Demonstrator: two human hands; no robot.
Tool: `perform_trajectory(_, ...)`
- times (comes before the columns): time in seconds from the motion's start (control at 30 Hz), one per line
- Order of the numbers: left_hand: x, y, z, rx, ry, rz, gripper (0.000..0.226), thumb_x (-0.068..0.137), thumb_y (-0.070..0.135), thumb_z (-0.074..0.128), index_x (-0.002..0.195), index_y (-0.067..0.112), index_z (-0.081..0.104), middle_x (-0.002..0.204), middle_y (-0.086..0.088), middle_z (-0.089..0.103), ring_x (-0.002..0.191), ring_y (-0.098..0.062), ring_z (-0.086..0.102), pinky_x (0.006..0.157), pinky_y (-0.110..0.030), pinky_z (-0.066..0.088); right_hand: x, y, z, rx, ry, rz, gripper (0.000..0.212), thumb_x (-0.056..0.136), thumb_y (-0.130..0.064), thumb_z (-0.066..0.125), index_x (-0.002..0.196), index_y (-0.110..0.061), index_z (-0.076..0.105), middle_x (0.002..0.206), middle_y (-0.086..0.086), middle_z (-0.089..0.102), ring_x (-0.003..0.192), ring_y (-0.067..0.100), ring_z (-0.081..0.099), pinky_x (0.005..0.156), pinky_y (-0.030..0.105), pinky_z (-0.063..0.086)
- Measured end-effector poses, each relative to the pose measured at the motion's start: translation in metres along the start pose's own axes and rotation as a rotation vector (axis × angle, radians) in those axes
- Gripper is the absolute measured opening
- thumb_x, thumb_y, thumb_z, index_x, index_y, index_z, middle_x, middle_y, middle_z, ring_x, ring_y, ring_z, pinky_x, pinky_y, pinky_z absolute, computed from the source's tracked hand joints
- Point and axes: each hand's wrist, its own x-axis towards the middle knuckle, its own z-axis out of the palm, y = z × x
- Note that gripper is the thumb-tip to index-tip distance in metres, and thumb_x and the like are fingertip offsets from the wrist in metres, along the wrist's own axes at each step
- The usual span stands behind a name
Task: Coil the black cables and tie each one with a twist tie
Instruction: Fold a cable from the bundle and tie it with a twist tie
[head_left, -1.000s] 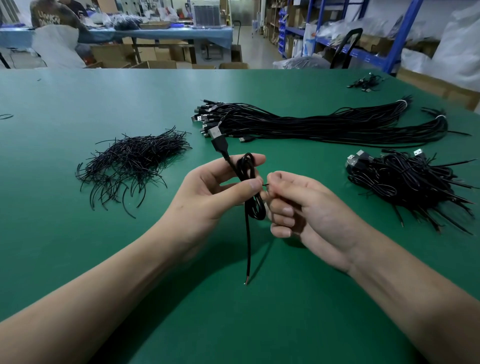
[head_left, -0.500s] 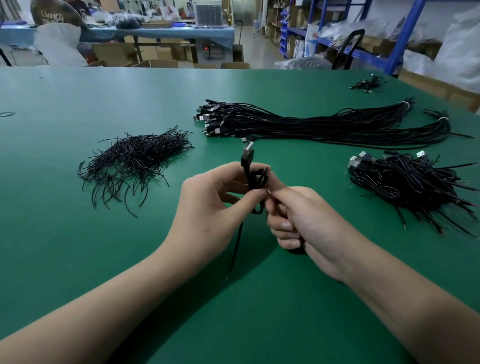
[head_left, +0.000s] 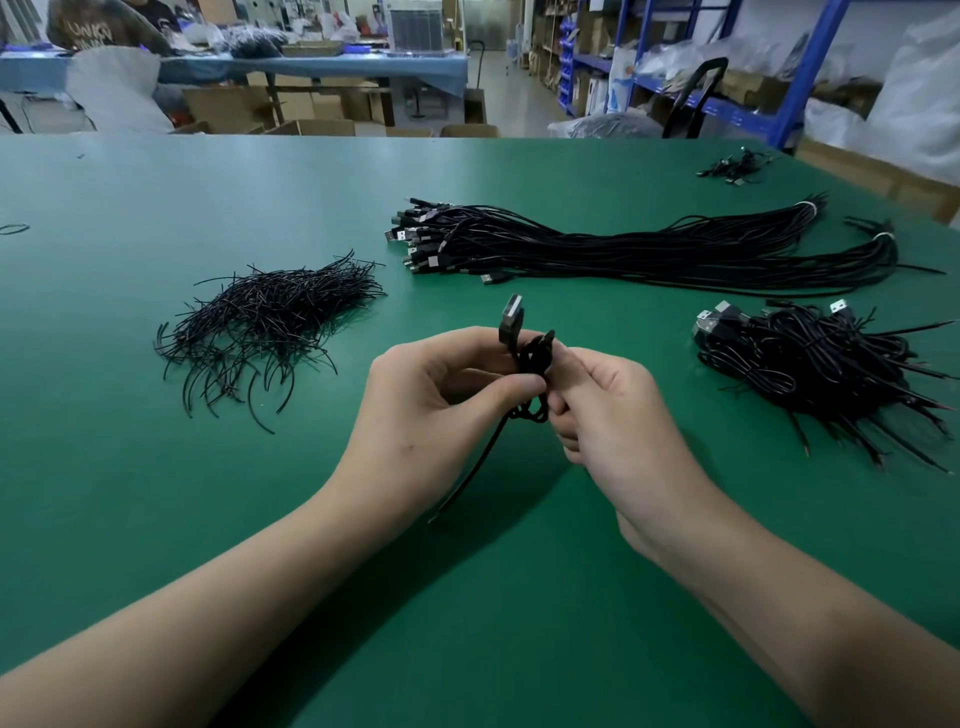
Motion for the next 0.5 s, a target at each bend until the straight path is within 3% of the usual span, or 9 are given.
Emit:
perform_trajectory(0.1, 0.0007, -0.0012, -0.0001, -0.039, -0.001, -0.056, 0.019, 0.088, 0.016, 0.075, 0.103, 0.027, 0.078, 0.096, 0.004, 0.079, 0.088, -0.017, 0.076, 0.086, -0.033, 0.060, 0.0007, 0.0012, -0.0014, -0.134, 0.054, -0.079, 0.050, 0.105, -0.040, 0.048, 0.060, -0.021, 0.047, 0.050, -0.013, 0.035, 0.047, 0.007, 0.026, 0.051, 0.031, 0.022)
perform_trajectory(0.3, 0.0045, 0.0018, 0.0021, -0.221, 0.030, -0.213, 0.018, 0.088, 0.016, 0.074, 0.105, 0.015, 0.077, 0.088, -0.008, 0.076, 0.073, -0.011, 0.070, 0.067, -0.020, 0.054, -0.0011, -0.0030, -0.0041, -0.384, 0.144, -0.342, 0.048, 0.105, -0.030, 0.048, 0.064, -0.006, 0.042, 0.052, -0.008, 0.033, 0.052, 0.008, 0.028, 0.051, 0.037, 0.025)
perform_trajectory(0.5, 0.0064, 0.0062, -0.0006, -0.403, -0.073, -0.369, 0.041, 0.082, 0.025, 0.070, 0.117, 0.003, 0.071, 0.085, -0.003, 0.073, 0.066, -0.010, 0.063, 0.065, -0.020, 0.053, -0.0034, -0.0075, -0.0104, -0.561, 0.162, -0.570, 0.046, 0.104, -0.030, 0.048, 0.064, -0.007, 0.040, 0.052, -0.001, 0.033, 0.048, 0.018, 0.031, 0.048, 0.042, 0.028)
